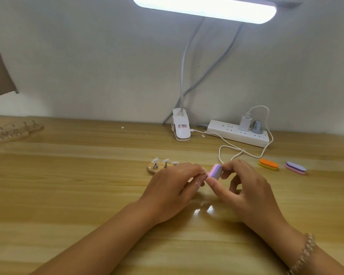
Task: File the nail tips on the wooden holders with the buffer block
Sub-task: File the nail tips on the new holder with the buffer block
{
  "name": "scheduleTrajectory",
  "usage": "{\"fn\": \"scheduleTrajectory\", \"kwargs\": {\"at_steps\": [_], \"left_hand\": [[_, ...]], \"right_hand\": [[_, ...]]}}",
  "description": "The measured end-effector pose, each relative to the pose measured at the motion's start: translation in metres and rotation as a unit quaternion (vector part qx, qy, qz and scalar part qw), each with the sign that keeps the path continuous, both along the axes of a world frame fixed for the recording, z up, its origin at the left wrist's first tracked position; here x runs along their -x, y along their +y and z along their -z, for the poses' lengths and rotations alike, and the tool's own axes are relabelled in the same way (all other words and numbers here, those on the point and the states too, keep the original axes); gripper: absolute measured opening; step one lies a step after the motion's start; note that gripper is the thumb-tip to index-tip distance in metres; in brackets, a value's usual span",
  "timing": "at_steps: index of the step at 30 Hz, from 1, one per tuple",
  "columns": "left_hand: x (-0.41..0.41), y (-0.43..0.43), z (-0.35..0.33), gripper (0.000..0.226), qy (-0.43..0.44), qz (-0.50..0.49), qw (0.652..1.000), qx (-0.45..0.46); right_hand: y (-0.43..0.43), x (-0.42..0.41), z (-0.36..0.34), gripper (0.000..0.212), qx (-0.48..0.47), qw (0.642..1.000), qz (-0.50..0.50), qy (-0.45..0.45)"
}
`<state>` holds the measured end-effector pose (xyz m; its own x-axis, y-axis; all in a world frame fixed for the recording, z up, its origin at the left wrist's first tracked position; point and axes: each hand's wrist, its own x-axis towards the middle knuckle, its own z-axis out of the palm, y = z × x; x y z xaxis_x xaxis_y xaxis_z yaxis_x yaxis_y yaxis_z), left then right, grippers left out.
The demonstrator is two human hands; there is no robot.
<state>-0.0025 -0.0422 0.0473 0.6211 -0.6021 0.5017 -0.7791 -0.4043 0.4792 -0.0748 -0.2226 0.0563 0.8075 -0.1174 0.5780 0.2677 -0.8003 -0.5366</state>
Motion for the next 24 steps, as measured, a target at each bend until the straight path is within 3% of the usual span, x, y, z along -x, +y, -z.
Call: {"fn": "scheduleTrajectory", "kwargs": {"at_steps": [3,8,12,17,22,24], "left_hand": [[0.0006,0.0005,-0.0004,0.018,0.006,0.007,1.0,-0.01],[0.0026,-0.0001,-0.0017,0.019,0.005,0.009,1.0,-0.013],[0.002,0.0016,-0.0019,0.019,0.005,0.002,1.0,-0.006],[0.0009,-0.001,0.0005,0.016,-0.013,0.0,1.0,0.008],[-0.001,0.0004,0.0008,0.019,-0.009,0.005,1.0,0.004],[-0.0006,0.0002,0.0007,0.017,-0.016,0.004,1.0,0.001]], "right_hand": [[0.0044,0.0031,0.0026,0.038,0.039,0.999,-0.033,0.001],[-0.0028,-0.0015,0.0002,0.04,-0.03,0.999,-0.004,0.021],[0.0051,0.0032,0.003,0.038,0.034,0.999,-0.031,-0.001],[-0.0031,-0.003,0.0011,0.04,-0.027,0.999,0.006,0.019],[0.0059,0.0036,0.0026,0.036,0.055,0.998,-0.039,-0.013],[0.0037,0.0011,0.0004,0.04,0.008,1.0,-0.029,0.005]]}}
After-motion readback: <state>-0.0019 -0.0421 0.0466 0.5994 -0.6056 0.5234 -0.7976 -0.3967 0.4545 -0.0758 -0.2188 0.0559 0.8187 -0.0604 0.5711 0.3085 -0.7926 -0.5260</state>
